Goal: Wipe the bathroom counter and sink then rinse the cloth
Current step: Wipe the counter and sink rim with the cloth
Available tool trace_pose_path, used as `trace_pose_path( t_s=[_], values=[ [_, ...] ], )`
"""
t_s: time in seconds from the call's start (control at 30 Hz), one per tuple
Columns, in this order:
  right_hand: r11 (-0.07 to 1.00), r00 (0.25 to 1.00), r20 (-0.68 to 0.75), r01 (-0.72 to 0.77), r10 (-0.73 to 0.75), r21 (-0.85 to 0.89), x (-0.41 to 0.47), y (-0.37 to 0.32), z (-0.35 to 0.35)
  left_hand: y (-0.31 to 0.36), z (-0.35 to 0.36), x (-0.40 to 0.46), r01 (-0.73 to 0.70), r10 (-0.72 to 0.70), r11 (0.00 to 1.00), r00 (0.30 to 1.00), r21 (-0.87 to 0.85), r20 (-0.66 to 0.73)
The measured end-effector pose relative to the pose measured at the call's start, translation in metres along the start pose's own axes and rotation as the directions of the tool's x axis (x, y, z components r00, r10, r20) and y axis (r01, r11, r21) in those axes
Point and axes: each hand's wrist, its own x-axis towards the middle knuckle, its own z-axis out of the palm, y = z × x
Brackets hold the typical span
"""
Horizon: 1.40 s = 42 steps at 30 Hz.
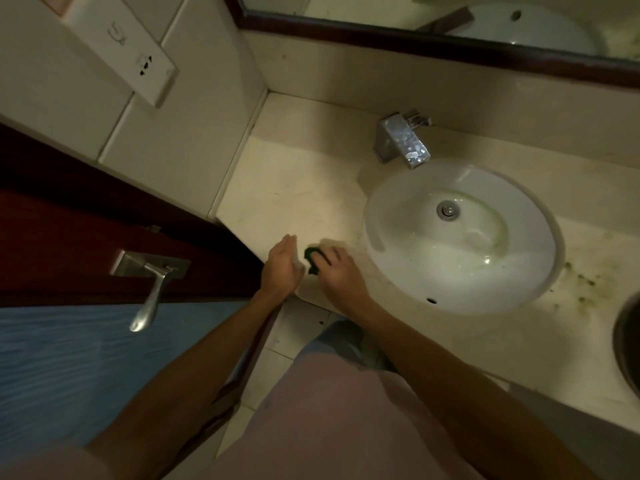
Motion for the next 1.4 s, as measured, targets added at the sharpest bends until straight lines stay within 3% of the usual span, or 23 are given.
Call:
trace_pose_path(
  t_s=[0.1, 0.33, 0.47, 0.57, 0.7, 0.87, 0.93, 1.0, 1.1, 1.23, 1.33, 1.4],
  values=[
    [0.987, 0.969, 0.219, 0.133, -0.110, -0.095, -0.003, -0.010, 0.027, -0.001, -0.005, -0.006, 0.060, -0.057, 0.996, 0.997, 0.065, -0.047],
    [0.962, 0.952, 0.268, 0.200, -0.146, -0.185, -0.046, 0.020, 0.019, 0.012, 0.010, -0.017, -0.009, -0.003, 0.989, 0.997, 0.149, 0.079],
    [0.952, 0.926, 0.366, 0.192, -0.096, -0.237, -0.080, 0.053, -0.010, 0.044, 0.024, -0.030, -0.072, 0.056, 0.984, 0.993, 0.162, 0.104],
    [0.935, 0.939, 0.322, 0.217, -0.122, -0.280, -0.106, 0.081, -0.033, 0.062, 0.040, -0.034, -0.116, 0.089, 0.975, 0.985, 0.189, 0.149],
    [0.979, 0.982, 0.184, -0.004, 0.042, -0.202, -0.138, 0.120, -0.078, 0.069, 0.052, -0.031, -0.057, 0.000, 0.960, 0.979, 0.274, 0.204],
    [0.944, 0.946, 0.090, -0.298, 0.312, -0.139, -0.185, 0.165, -0.131, 0.088, 0.058, -0.032, -0.050, -0.016, 0.936, 0.983, 0.349, 0.182],
    [0.921, 0.925, 0.013, -0.378, 0.380, -0.091, -0.208, 0.173, -0.148, 0.108, 0.070, -0.042, -0.124, 0.067, 0.933, 0.982, 0.338, 0.177],
    [0.903, 0.905, -0.065, -0.425, 0.421, -0.062, -0.239, 0.180, -0.162, 0.133, 0.086, -0.052, -0.311, 0.257, 0.884, 0.947, 0.348, 0.192],
    [0.850, 0.828, -0.215, -0.527, 0.517, 0.015, -0.295, 0.188, -0.177, 0.175, 0.113, -0.064, -0.559, 0.465, 0.743, 0.826, 0.367, 0.318],
    [0.703, 0.598, -0.409, -0.688, 0.689, 0.180, -0.363, 0.194, -0.185, 0.231, 0.142, -0.069, -0.729, 0.519, 0.613, 0.662, 0.304, 0.541],
    [0.588, 0.442, -0.456, -0.769, 0.773, 0.252, -0.399, 0.194, -0.182, 0.263, 0.156, -0.069, -0.655, 0.419, 0.722, 0.671, 0.223, 0.612],
    [0.565, 0.438, -0.443, -0.797, 0.782, 0.211, -0.410, 0.197, -0.171, 0.274, 0.160, -0.065, -0.602, 0.391, 0.773, 0.698, 0.197, 0.600]
  ],
)
